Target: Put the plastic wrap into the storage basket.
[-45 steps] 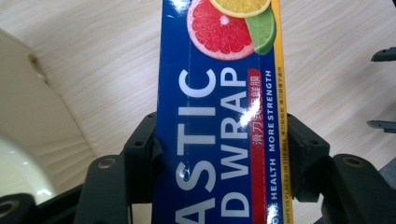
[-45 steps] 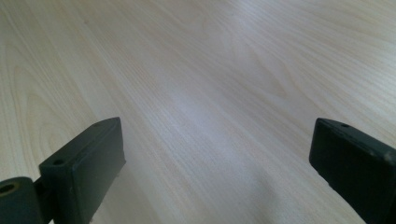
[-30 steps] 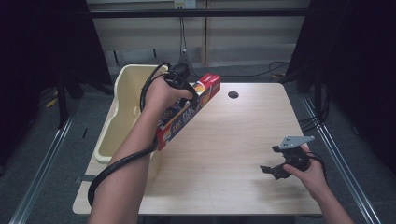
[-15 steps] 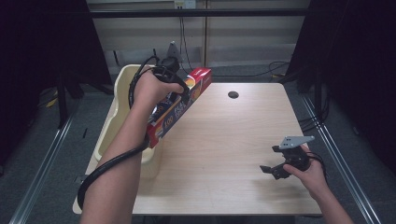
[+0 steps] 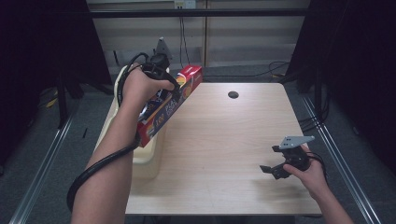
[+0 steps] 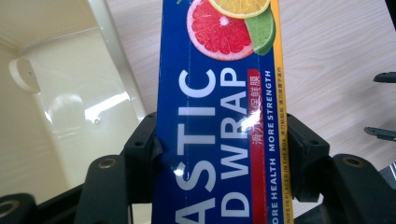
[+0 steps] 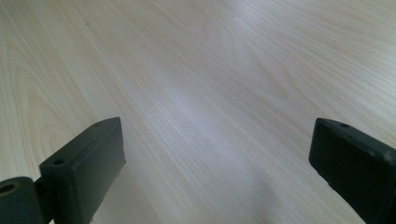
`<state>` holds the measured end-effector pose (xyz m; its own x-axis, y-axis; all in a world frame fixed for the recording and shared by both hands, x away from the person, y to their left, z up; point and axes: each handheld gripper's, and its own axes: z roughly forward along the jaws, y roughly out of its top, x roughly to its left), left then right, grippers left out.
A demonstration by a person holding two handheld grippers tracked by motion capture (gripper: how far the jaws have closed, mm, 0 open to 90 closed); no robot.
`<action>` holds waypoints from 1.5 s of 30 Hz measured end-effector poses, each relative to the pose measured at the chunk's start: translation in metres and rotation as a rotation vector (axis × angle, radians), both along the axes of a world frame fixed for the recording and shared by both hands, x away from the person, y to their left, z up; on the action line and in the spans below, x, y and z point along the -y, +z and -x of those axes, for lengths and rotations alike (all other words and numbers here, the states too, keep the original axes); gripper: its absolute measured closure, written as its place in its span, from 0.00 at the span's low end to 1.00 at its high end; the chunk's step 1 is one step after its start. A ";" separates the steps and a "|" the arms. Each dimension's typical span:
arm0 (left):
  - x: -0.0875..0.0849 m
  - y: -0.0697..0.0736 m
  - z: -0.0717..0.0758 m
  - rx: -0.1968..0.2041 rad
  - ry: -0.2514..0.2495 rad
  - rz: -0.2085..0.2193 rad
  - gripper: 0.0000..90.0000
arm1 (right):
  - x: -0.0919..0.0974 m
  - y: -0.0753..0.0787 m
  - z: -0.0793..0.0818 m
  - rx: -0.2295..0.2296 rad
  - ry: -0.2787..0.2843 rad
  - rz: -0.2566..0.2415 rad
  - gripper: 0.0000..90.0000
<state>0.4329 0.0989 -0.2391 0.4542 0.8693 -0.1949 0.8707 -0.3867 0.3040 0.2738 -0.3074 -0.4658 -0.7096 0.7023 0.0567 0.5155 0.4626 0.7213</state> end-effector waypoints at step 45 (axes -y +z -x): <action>-0.057 0.029 0.009 0.034 0.157 -0.003 0.45 | 0.001 0.000 0.000 0.004 -0.004 0.000 0.04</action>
